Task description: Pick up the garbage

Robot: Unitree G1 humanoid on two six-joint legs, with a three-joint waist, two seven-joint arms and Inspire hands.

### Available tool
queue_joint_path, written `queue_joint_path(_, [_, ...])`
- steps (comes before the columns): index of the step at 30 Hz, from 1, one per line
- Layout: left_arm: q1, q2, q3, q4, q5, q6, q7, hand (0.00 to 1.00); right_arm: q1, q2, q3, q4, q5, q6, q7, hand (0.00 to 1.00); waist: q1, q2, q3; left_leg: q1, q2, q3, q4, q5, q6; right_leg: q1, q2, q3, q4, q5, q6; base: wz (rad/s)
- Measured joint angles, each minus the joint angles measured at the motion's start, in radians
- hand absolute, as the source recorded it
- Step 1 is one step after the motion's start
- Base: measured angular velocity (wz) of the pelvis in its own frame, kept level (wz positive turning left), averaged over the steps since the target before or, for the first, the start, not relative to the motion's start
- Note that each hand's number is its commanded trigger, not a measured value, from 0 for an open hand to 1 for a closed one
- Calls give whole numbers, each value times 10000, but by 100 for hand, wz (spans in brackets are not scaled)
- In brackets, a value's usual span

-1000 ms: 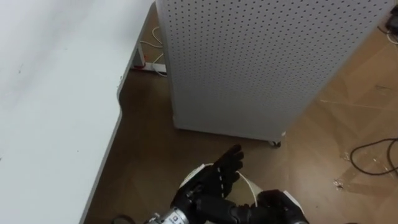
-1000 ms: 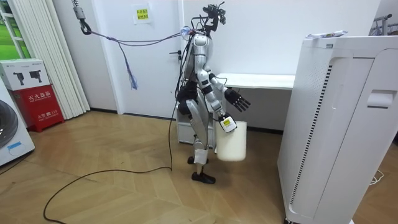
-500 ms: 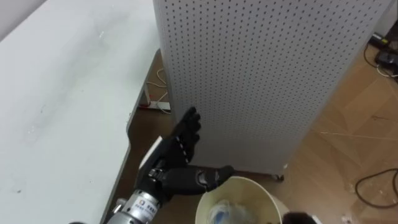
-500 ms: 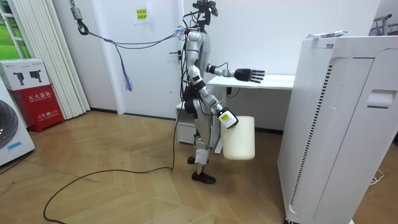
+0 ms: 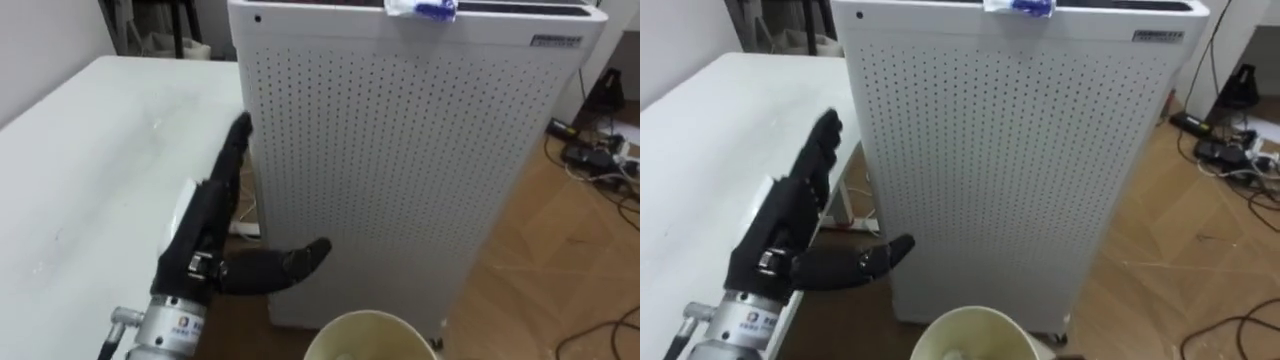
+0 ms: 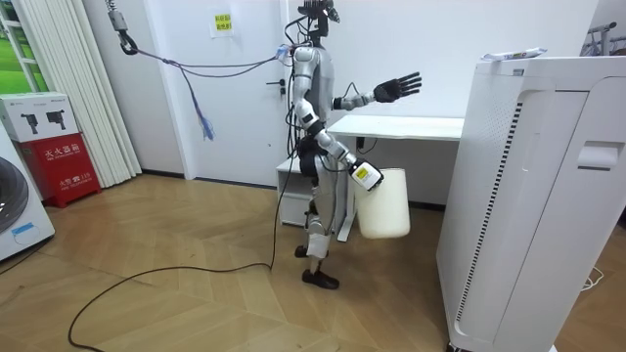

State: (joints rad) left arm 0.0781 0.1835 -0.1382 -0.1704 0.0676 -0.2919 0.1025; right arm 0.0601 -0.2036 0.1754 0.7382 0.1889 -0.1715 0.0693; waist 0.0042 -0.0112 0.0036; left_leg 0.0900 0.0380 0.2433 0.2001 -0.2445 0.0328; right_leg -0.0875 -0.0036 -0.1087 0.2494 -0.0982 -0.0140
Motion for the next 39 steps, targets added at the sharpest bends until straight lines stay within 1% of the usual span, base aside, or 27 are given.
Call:
queue_joint_path(4, [-7,58,134,-14,1140,0,644,0,0,-3,-2,-7,-72,-29,158,100,23,45,31,35,92,94,263,-51,-87,34,56,-108,-24,-23,-37,-12])
queue_joint_path(5, [-7,158,209,-64,1229,0,789,0,0,6,17,-5,-74,-29,186,100,81,89,64,12,172,297,618,-140,-221,71,72,-372,49,-92,-143,-51])
queue_joint_path(7, [-6,248,369,-136,1378,1,980,0,35,29,78,17,-299,-29,230,100,254,132,104,-254,400,587,1902,-333,-386,131,36,-878,334,-287,-352,-71])
queue_joint_path(8, [-10,247,489,-161,1529,-21,1149,0,57,8,121,22,-374,-28,348,100,326,161,134,-674,596,513,3322,-359,-401,196,22,-949,590,-505,-493,-75])
queue_joint_path(9, [-39,221,563,-164,1651,-98,1299,0,61,-93,180,37,-403,-41,461,100,278,335,224,-1263,762,73,4993,-240,-400,353,94,-769,797,-770,-650,-65])
queue_joint_path(10, [-41,217,570,-155,1701,-198,1344,0,62,-124,182,97,-423,-48,470,100,289,386,263,-1631,793,-284,5739,-47,-318,390,175,-565,938,-890,-699,-53])
queue_joint_path(11, [-25,210,564,-139,1841,-401,1359,0,110,-130,187,297,-409,-43,451,100,321,367,293,-2229,646,-911,6524,5,-355,379,253,-229,1275,-1122,-756,-36])
queue_joint_path(12, [-52,223,542,-140,1894,-675,1391,0,189,-124,207,374,-377,-27,383,100,283,396,276,-2845,456,-1223,6400,-156,-199,345,248,-166,1505,-1309,-796,-36])
queue_joint_path(14, [-47,220,457,-122,1891,-1013,1609,0,284,-148,291,419,-367,-6,373,100,421,327,299,-3695,176,-1469,5486,-105,-281,318,241,181,1735,-1505,-792,-57])
queue_joint_path(15, [-48,218,452,-98,1901,-1168,1699,0,309,-174,333,489,-371,-5,320,100,622,300,292,-3982,-12,-1810,4101,198,-600,246,214,323,1850,-1626,-764,-80])
queue_joint_path(16, [-44,220,453,-96,1942,-1219,1735,0,327,-223,393,516,-370,-3,317,100,703,328,259,-4065,-72,-2055,3302,444,-691,226,239,370,1911,-1686,-760,-81])
queue_joint_path(17, [-45,215,465,-108,2145,-1288,1808,0,350,-329,485,532,-378,-2,382,100,849,343,229,-4159,-168,-2502,1763,888,-721,128,222,349,2230,-1910,-734,-59])
queue_joint_path(18, [-20,223,466,-68,2381,-1312,1865,0,358,-308,525,639,-428,0,430,100,855,271,192,-4184,-169,-2826,1147,1656,-696,134,133,236,2526,-2206,-657,-49])
queue_joint_path(19, [25,224,472,-56,2523,-1310,1903,0,357,-266,556,727,-450,1,436,100,857,281,95,-4127,-210,-2859,1079,1966,-721,144,86,223,2623,-2323,-524,-19])
queue_joint_path(20, [50,220,475,-62,2735,-1315,1972,0,377,-236,582,754,-539,4,459,100,797,132,34,-4061,-354,-2931,1048,2345,-730,169,11,248,2718,-2516,-384,-11])
queue_joint_path(22, [62,240,469,-60,3118,-1315,2106,0,377,-320,577,819,-560,-14,532,100,842,-7,56,-3921,-536,-3012,1142,2617,-643,356,-95,262,2624,-2594,-318,-19])
queue_joint_path(23, [75,276,459,-77,3209,-1317,2140,0,387,-383,591,875,-571,-8,534,100,912,12,55,-3853,-542,-2985,1353,2791,-486,542,-129,283,2461,-2644,-246,-36])
queue_joint_path(25, [35,353,534,-86,3289,-1342,2233,0,384,-344,593,841,-706,-9,499,100,989,-45,49,-3829,-683,-2846,1715,2462,-272,746,-313,429,2391,-2833,-136,-23])
queue_joint_path(28, [-14,371,573,-312,3502,-1367,2280,0,383,-415,582,840,-724,-10,512,100,1010,-123,81,-3745,-1066,-2531,2267,1791,25,981,-866,395,2582,-3250,154,-10])
queue_joint_path(30, [-198,400,544,-464,3841,-1573,2557,0,372,-391,590,801,-709,-10,505,100,967,-116,115,-3685,-1351,-2345,2744,1174,263,1011,-1320,131,3234,-3481,408,-9])
queue_joint_path(31, [-304,421,533,-463,3981,-1599,2619,0,369,-374,596,789,-709,-10,506,100,995,-102,125,-3629,-1372,-2245,2844,1024,332,892,-1383,69,3620,-3460,449,-15])
queue_joint_path(32, [-502,483,541,-463,4179,-1694,2756,0,366,-341,602,734,-719,-10,525,100,1068,-116,149,-3491,-1384,-2077,2935,815,426,723,-1549,-49,4235,-3315,678,-24])
queue_joint_path(34, [-900,521,576,-474,4515,-1863,2931,0,337,-335,596,692,-720,-17,563,100,1144,75,89,-3276,-1339,-1992,2988,622,543,622,-1639,-134,4670,-2967,959,-27])
queue_joint_path(36, [-1051,527,558,-537,4773,-1937,3387,0,186,-347,621,599,-735,-17,675,100,1182,390,173,-3043,-1200,-2257,2802,504,573,108,-1586,-260,4318,-3043,924,-49])
queue_joint_path(37, [-1070,538,564,-547,4850,-1934,3443,0,190,-352,668,508,-754,-17,703,100,1171,437,180,-3017,-1178,-2360,2726,512,562,-89,-1553,-366,3965,-3047,898,-42])
queue_joint_path(38, [-1136,617,575,-567,4940,-1932,3499,0,225,-334,681,339,-823,-17,804,100,1098,439,195,-2996,-1194,-2473,2657,516,547,-354,-1494,-497,2969,-2767,866,0])
queue_joint_path(39, [-1144,654,566,-563,4984,-1920,3508,0,253,-318,684,305,-989,-15,875,100,800,448,211,-2882,-1228,-2565,2592,501,530,-318,-1516,-737,2669,-1975,628,11])
